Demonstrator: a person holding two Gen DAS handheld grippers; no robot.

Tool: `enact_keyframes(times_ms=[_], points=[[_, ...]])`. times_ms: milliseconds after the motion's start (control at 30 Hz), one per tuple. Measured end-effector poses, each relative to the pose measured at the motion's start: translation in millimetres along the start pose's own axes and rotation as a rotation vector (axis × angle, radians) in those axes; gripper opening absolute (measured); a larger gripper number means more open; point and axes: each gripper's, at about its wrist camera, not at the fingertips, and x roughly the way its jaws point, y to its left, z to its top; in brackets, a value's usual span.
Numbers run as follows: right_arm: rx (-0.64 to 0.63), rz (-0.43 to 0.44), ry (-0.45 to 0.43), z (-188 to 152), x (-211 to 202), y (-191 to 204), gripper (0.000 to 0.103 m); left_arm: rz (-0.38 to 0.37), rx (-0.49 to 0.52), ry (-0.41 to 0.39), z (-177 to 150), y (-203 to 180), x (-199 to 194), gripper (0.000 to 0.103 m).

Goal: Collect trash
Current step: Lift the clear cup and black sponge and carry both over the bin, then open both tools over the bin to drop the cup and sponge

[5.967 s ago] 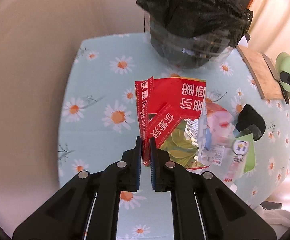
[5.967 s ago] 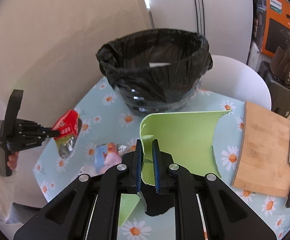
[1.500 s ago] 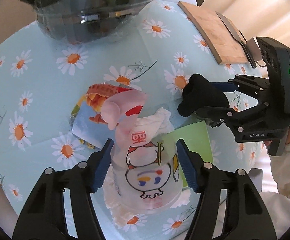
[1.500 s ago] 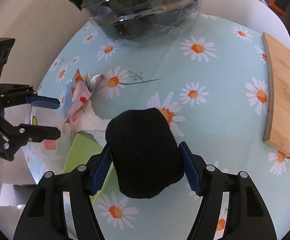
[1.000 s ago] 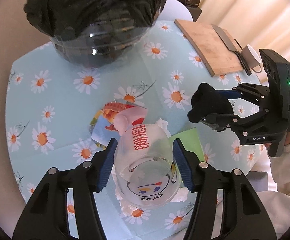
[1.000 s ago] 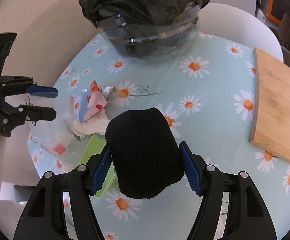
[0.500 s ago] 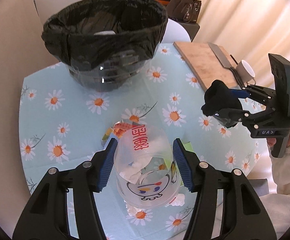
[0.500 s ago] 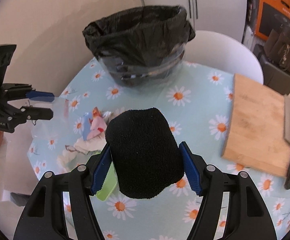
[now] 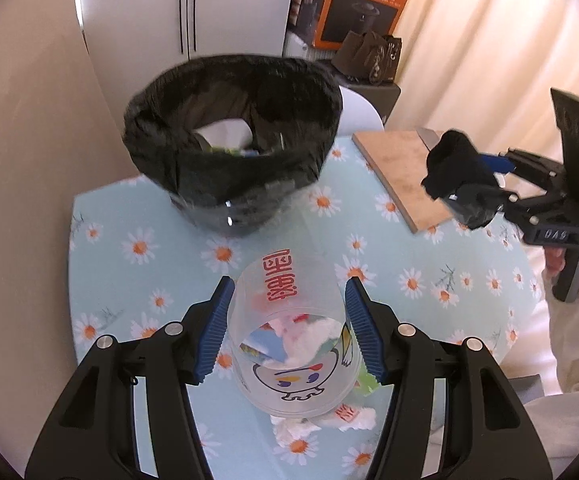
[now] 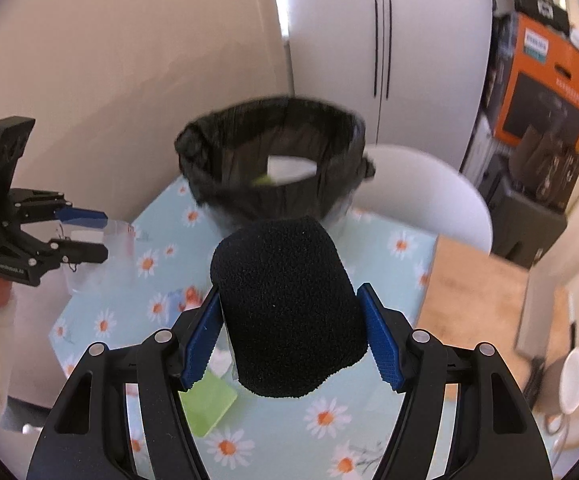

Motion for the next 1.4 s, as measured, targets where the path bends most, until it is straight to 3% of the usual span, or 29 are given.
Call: enact_keyframes(times_ms=[300,733,800,1267,1367,1400], points=[[-0.03,0.017,-0.055,50.9,-8.0,-0.2,0.062,-0.005,0.02,-0.042,37.4,8.8,-15.7,0.058],[0.019,0.1,-0.106,109.3,37.1,-5.0,0.062,-0.048,0.044,-0.109,103.5,34.8,-3.8,0.058],[0.017,0.102,-0.102,114.6,45.0,-4.6,0.062,-0.075,0.044,-0.119,113.2,39.1,0.4,0.058],[0.014,0.089,-0.09,139.5,85.5,-15.3,0.063,-0.076,0.085,-0.091,150.9,50.0,43.0,0.058],[0.012,0.049,-0.093,139.7,92.2,-16.1,0.068,-0.078,0.077,-0.087,151.5,54.7,51.4,0.064],[0.014,0.021,-0.1,139.7,93.7,-16.5,0.076,-0.079,0.072,-0.096,151.3,56.3,51.8,0.068]])
